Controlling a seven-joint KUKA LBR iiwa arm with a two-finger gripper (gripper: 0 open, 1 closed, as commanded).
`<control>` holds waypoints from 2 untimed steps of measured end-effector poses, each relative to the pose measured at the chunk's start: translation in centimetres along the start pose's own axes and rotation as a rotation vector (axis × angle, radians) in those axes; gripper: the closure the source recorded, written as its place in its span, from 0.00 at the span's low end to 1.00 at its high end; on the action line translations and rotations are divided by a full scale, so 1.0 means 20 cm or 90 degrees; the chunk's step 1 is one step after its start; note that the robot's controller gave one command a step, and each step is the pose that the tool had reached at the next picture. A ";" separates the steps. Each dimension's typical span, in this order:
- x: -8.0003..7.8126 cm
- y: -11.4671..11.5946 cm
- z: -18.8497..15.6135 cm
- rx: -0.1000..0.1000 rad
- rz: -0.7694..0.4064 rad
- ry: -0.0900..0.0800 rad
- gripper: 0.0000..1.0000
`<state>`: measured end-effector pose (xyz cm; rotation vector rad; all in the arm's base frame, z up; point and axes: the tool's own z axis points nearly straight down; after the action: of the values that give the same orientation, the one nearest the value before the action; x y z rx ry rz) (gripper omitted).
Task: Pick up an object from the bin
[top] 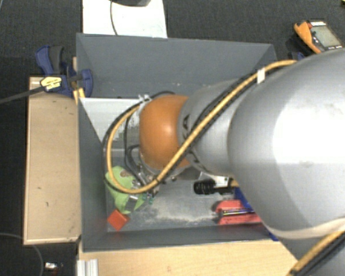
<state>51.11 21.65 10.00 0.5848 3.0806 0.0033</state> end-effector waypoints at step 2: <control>-0.02 0.17 0.07 -0.004 0.113 -0.003 0.00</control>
Offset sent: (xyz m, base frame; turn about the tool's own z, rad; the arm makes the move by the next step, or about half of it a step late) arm 0.0268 0.0364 -0.0300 0.3960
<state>52.78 24.73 8.52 0.8540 3.0116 0.0119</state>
